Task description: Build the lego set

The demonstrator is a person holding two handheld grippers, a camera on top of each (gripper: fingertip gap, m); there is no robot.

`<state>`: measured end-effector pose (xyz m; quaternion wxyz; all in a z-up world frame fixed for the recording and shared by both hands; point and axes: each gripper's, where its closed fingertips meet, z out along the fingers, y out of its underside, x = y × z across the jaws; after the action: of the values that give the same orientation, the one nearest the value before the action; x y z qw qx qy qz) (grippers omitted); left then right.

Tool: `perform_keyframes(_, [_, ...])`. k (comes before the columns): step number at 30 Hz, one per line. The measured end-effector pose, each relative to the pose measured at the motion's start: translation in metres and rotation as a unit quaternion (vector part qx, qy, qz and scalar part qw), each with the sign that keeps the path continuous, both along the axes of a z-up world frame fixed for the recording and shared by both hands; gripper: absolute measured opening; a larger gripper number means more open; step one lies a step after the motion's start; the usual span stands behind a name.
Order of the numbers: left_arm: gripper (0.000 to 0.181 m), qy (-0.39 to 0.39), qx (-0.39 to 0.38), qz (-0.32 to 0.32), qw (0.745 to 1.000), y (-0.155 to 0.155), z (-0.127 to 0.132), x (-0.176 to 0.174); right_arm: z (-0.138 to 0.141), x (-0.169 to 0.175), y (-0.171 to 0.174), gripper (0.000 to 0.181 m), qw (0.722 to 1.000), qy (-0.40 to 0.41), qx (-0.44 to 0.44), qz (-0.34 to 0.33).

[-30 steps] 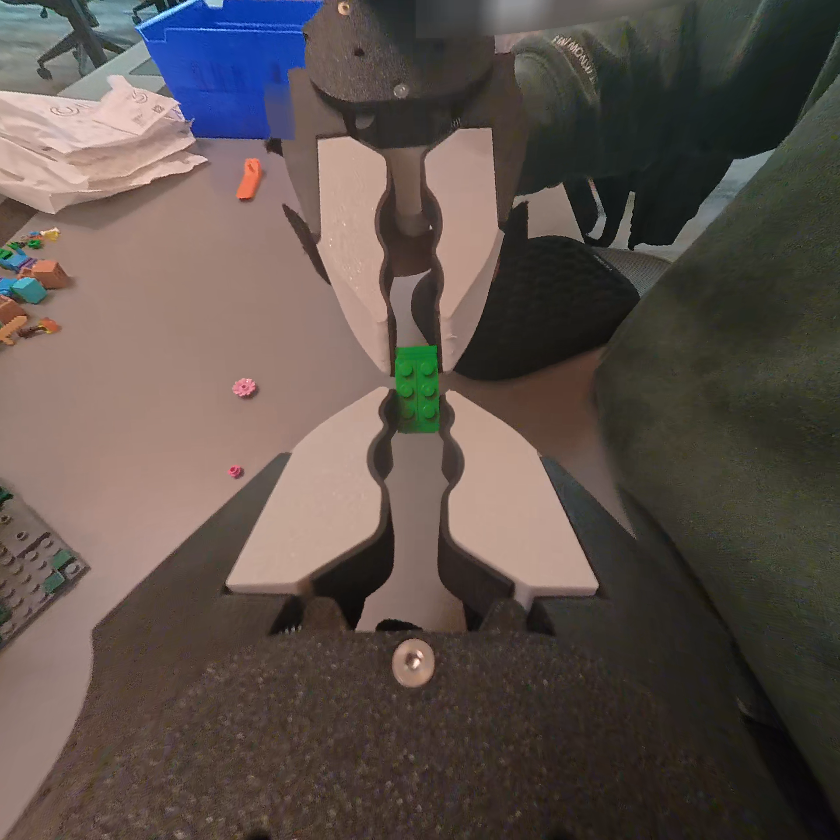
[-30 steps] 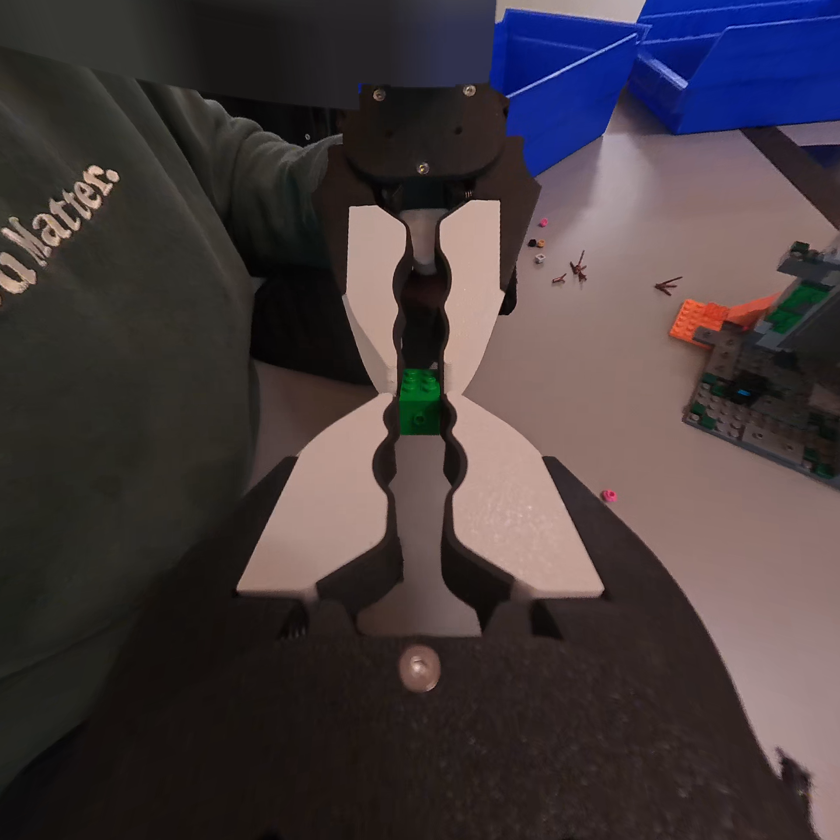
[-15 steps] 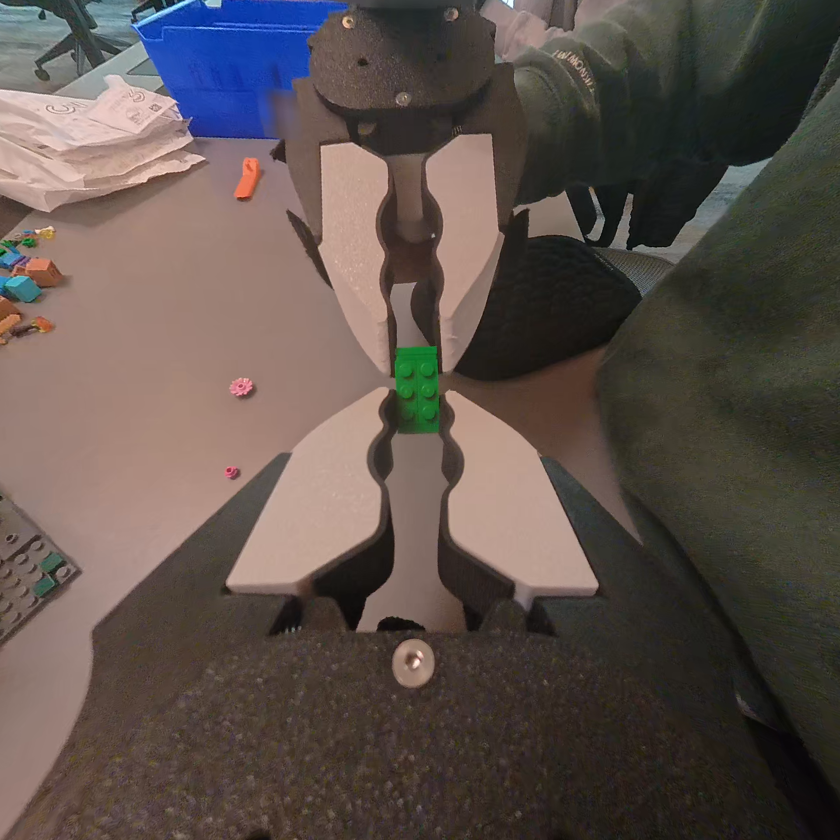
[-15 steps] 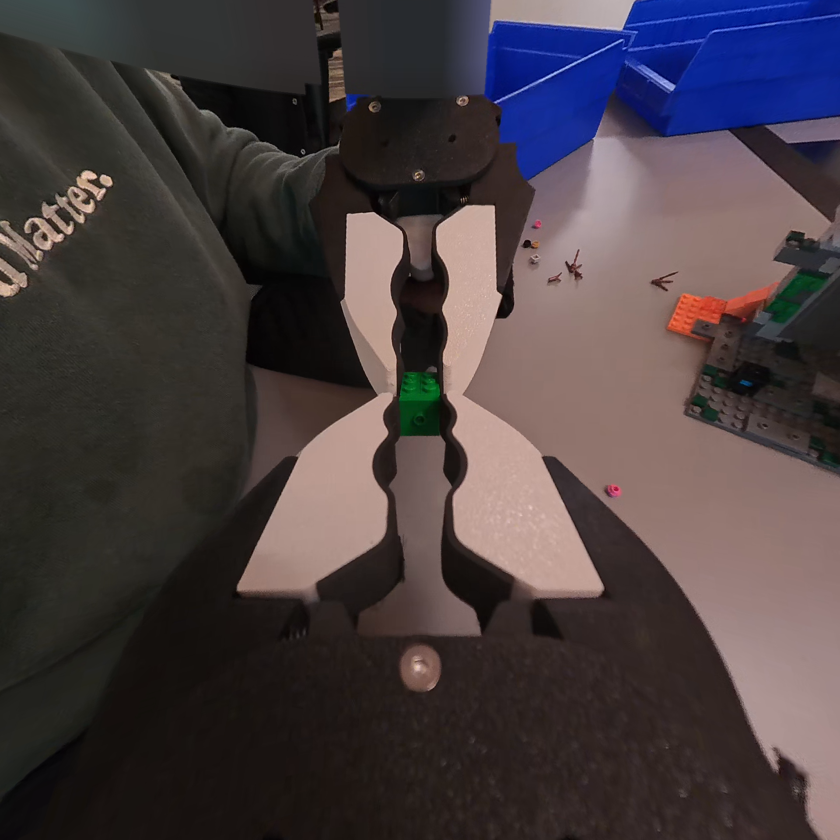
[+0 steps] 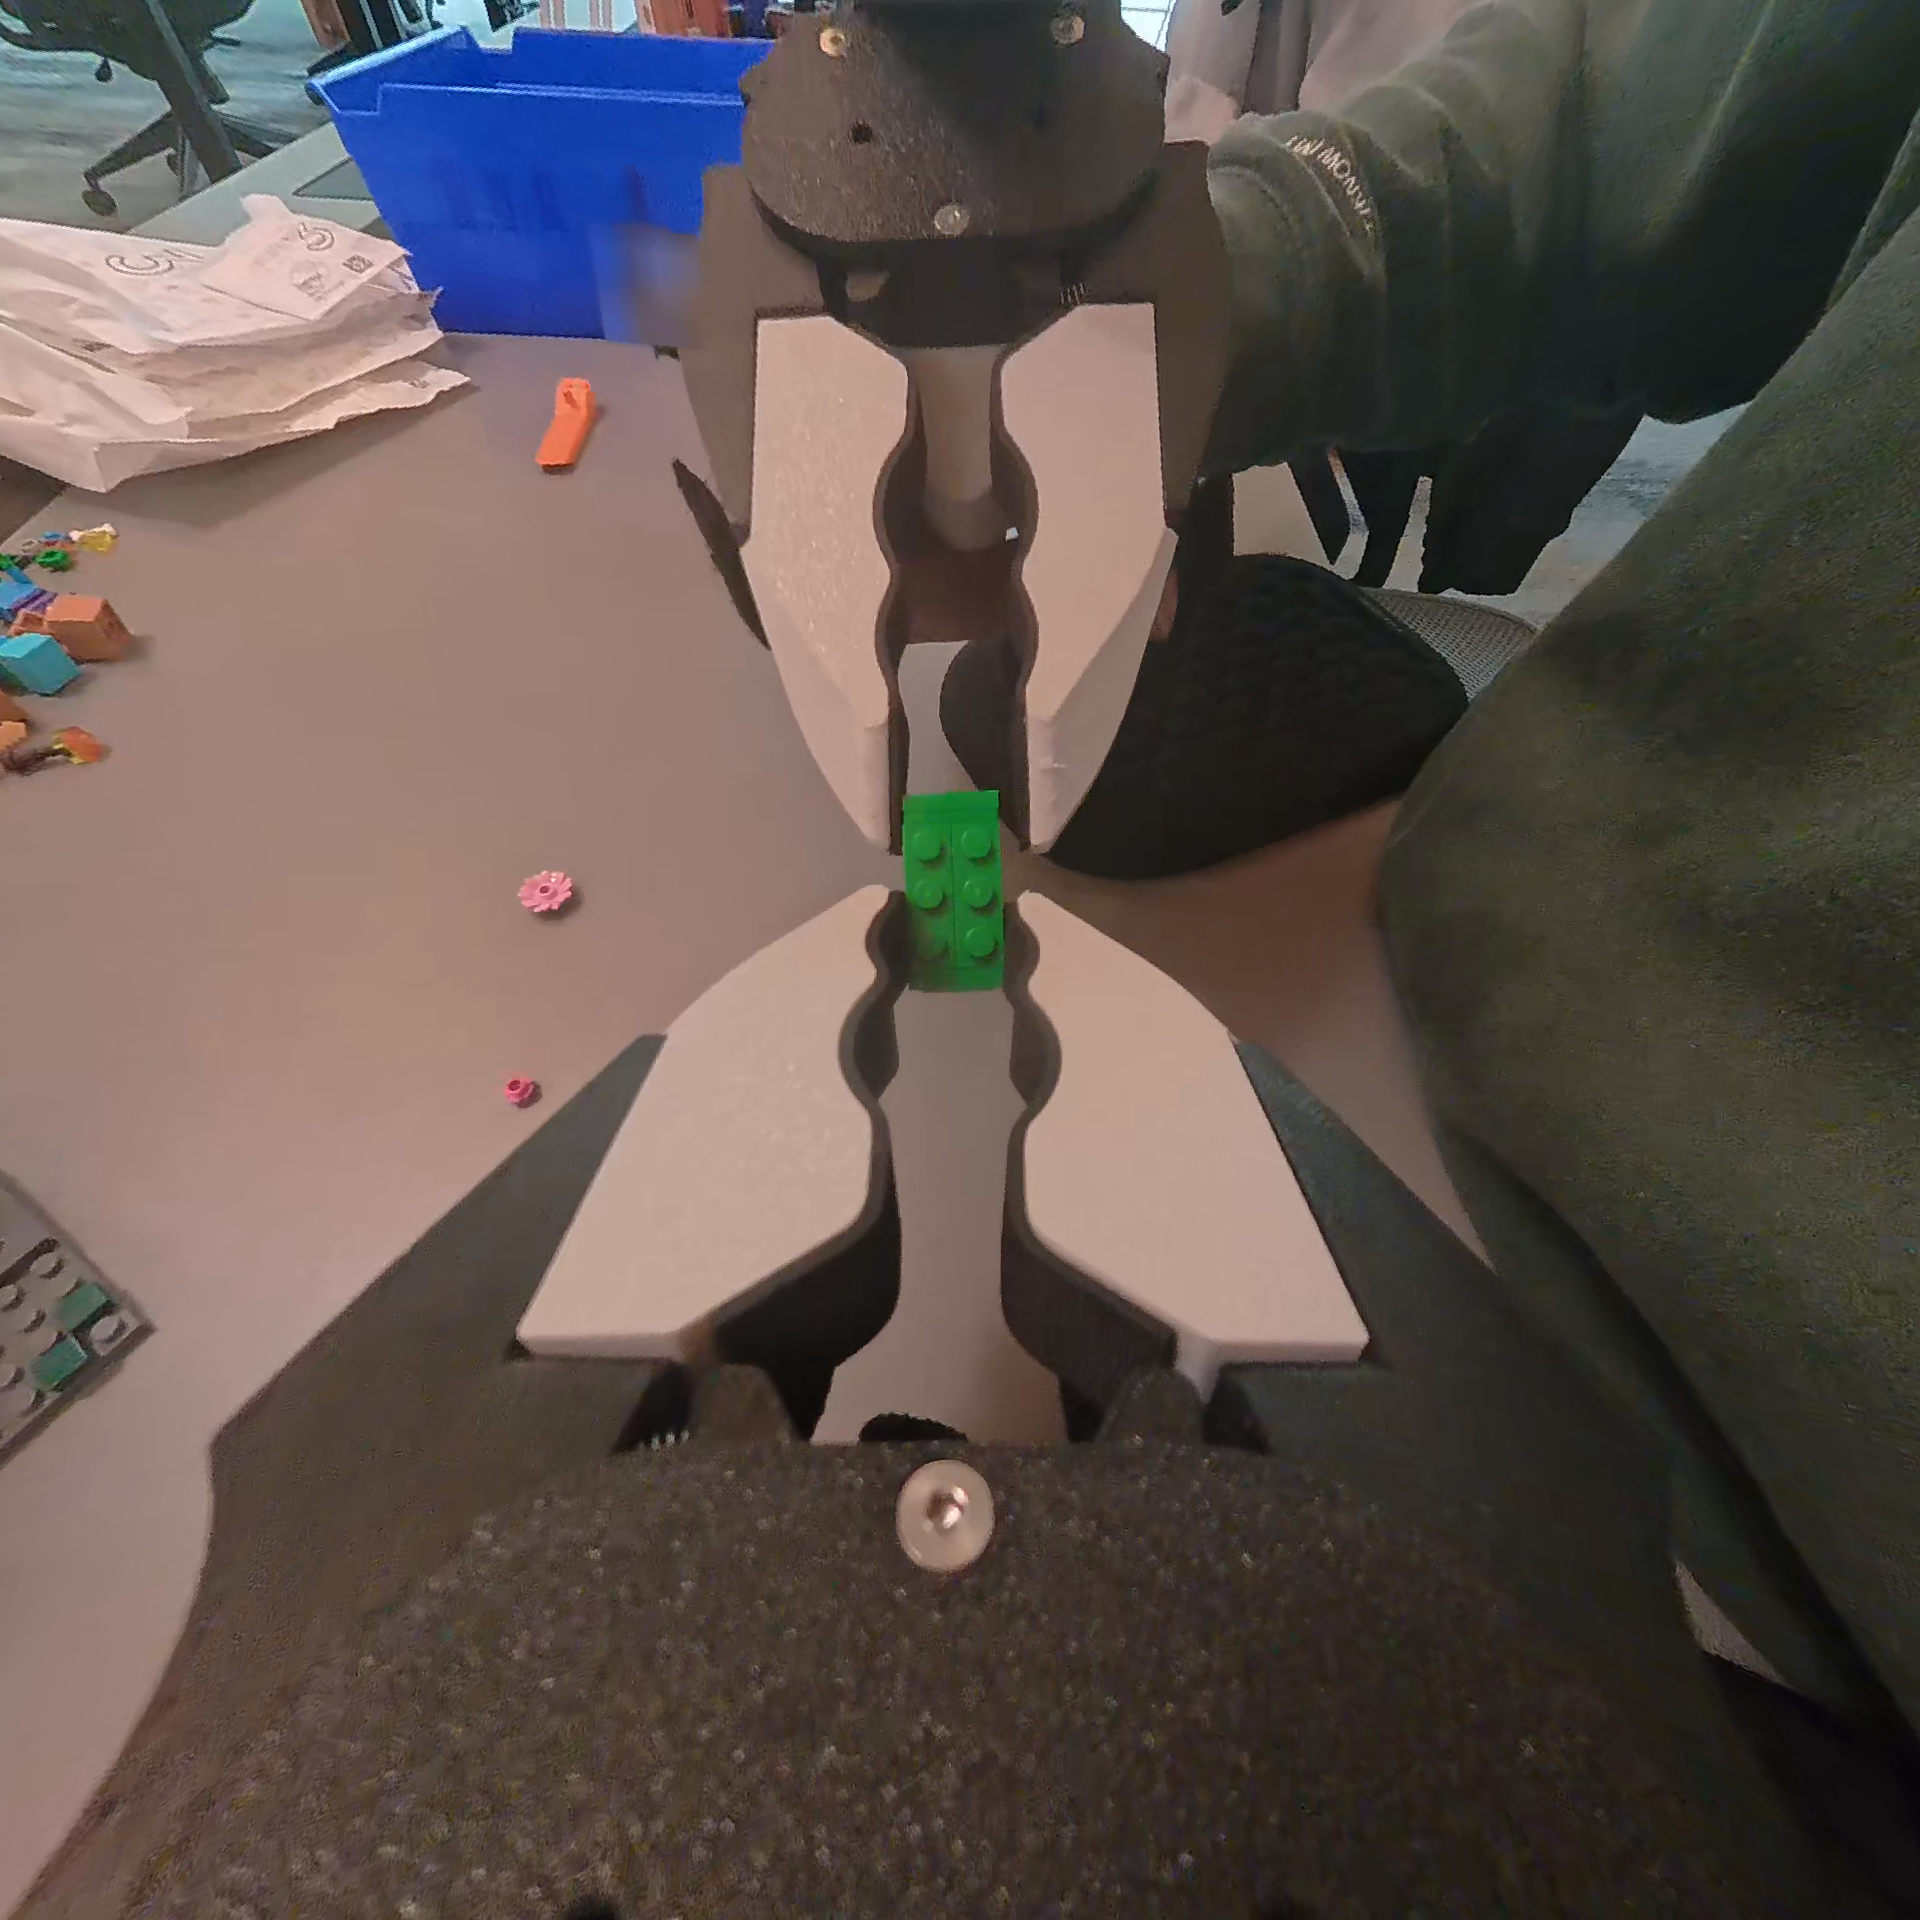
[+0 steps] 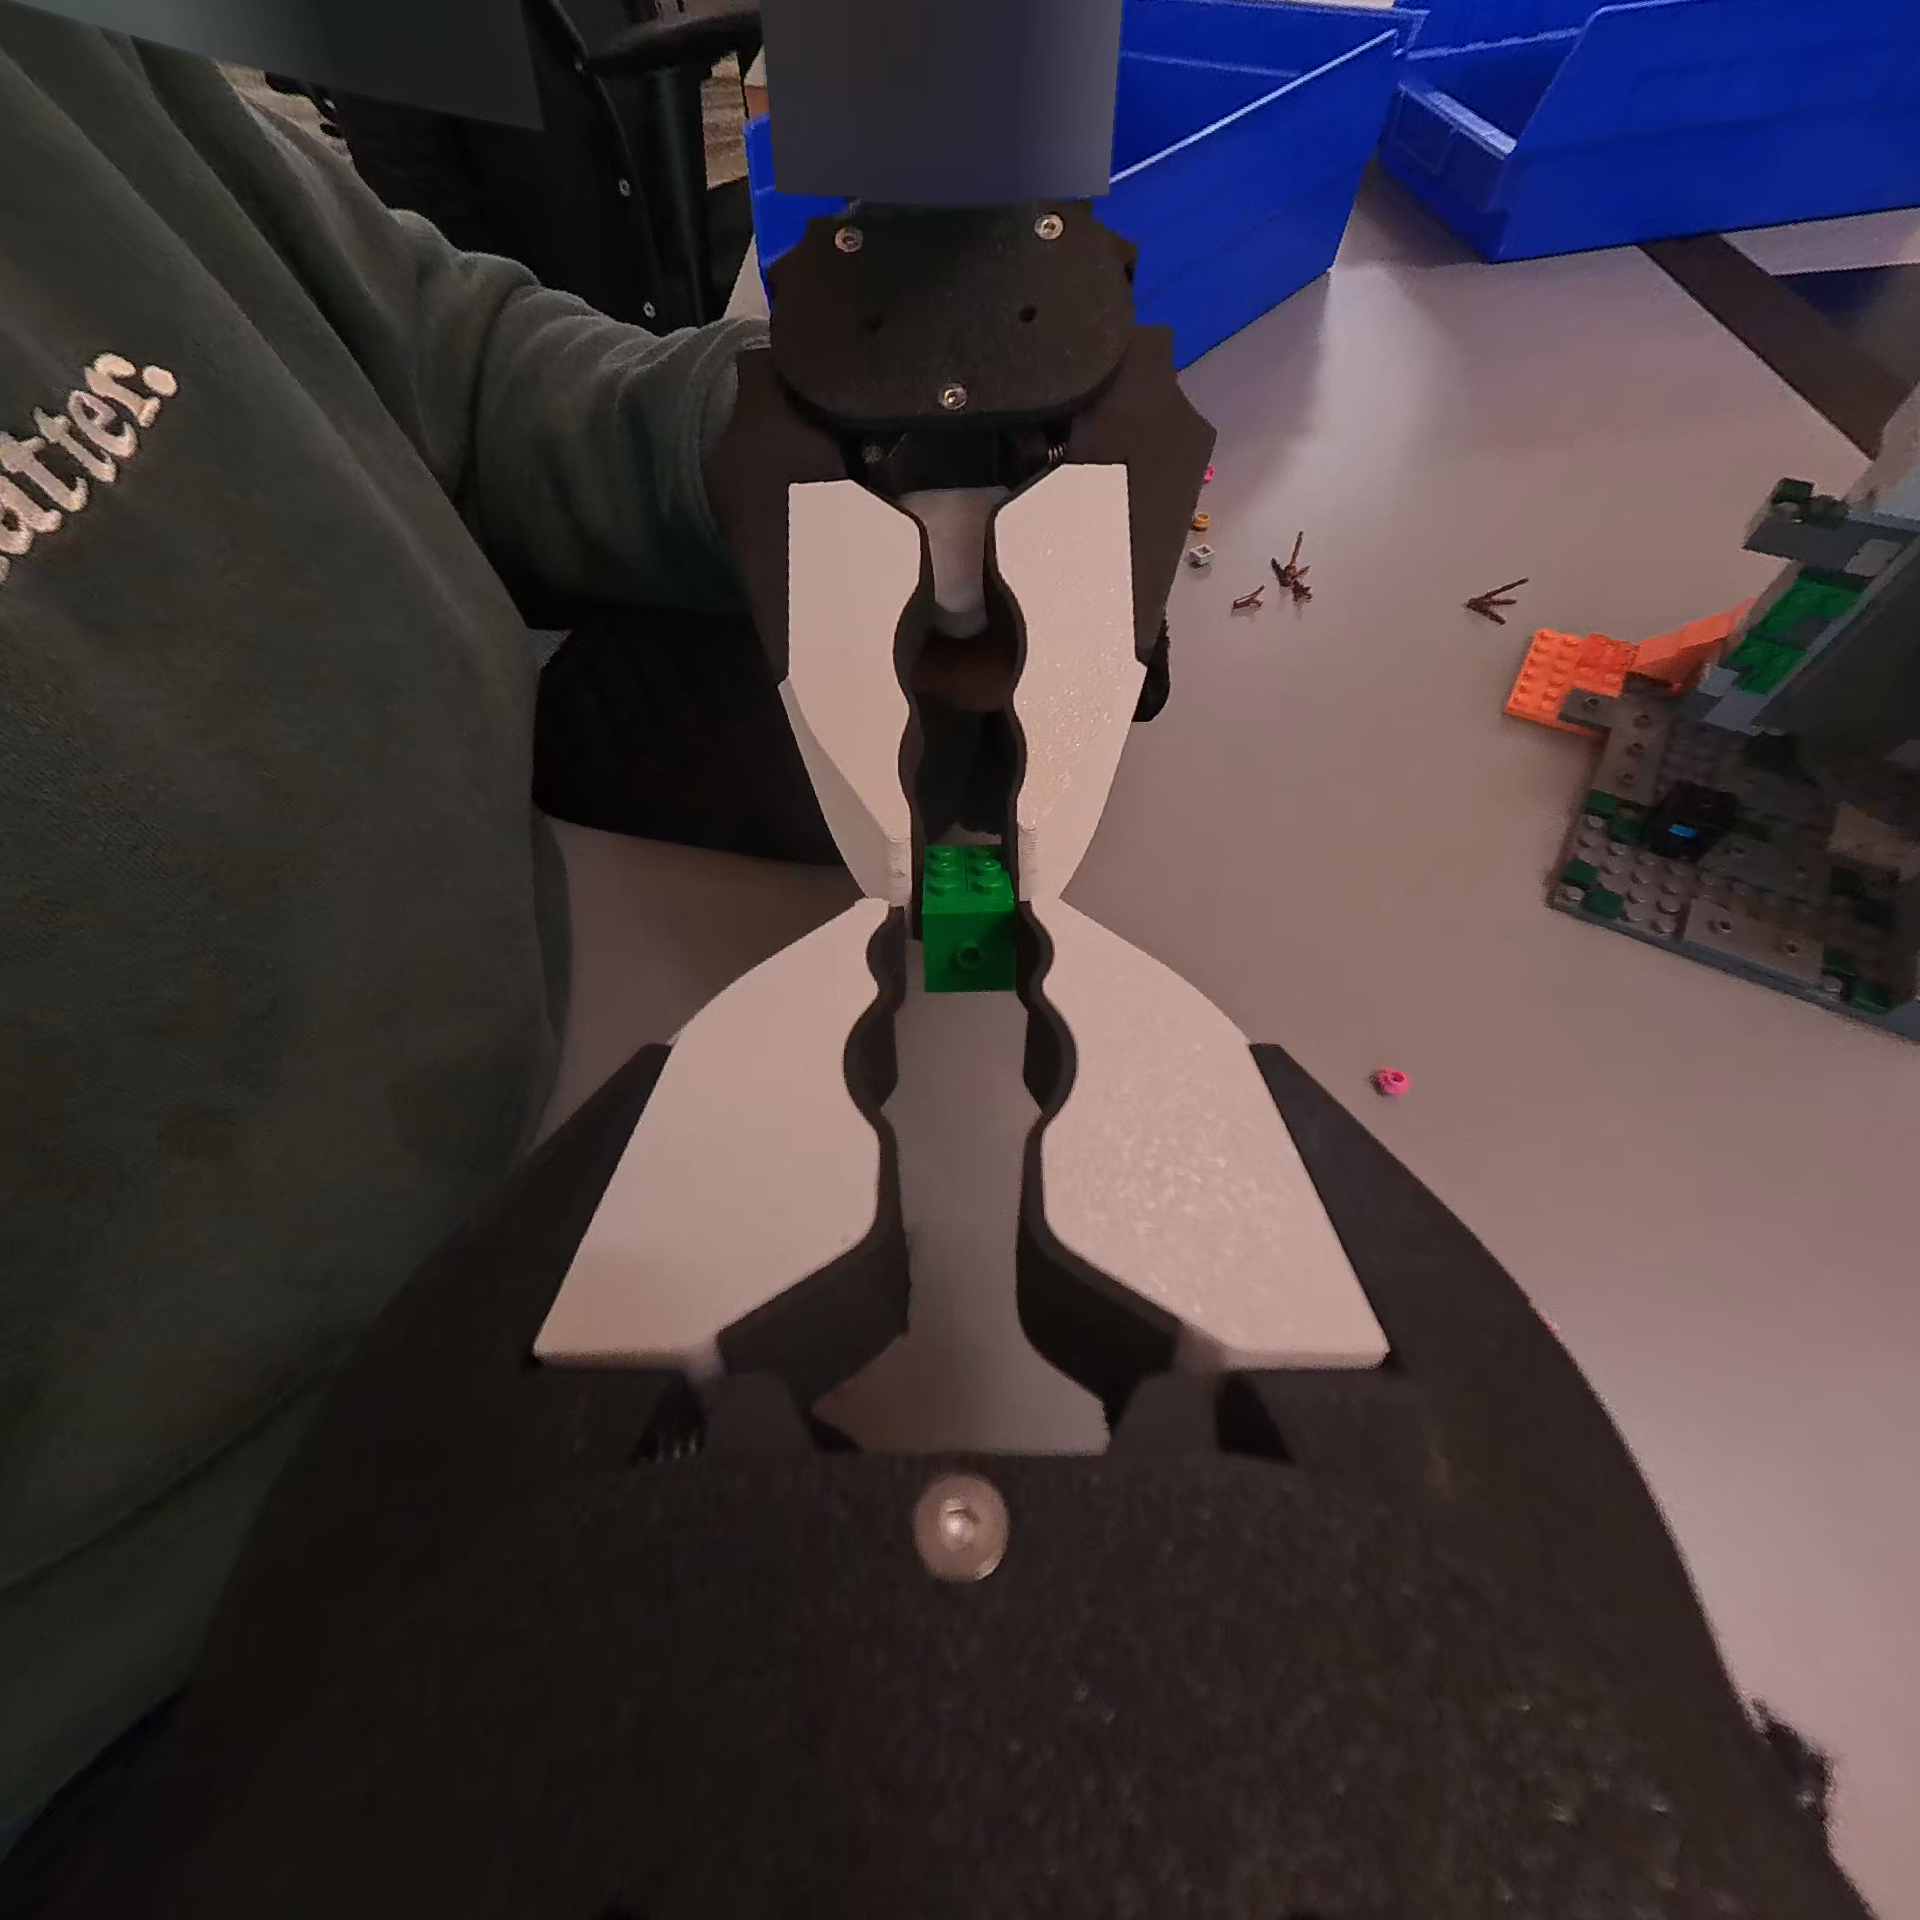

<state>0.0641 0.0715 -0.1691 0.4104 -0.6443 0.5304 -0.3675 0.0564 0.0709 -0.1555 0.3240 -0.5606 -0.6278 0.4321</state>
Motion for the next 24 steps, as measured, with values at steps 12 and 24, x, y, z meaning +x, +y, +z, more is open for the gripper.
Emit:
perform_keyframes(12, [0.017, -0.006, 0.002, -0.002, 1.000, -0.001, 0.001, 0.002, -0.006, -0.001, 0.000, 0.017, 1.000, -0.008, 0.005, -0.005])
perform_keyframes(24, [0.022, -0.029, 0.037, 0.022, 0.999, 0.008, 0.007, -0.001, 0.003, 0.002, 0.012, 0.016, 0.997, 0.031, -0.063, -0.033])
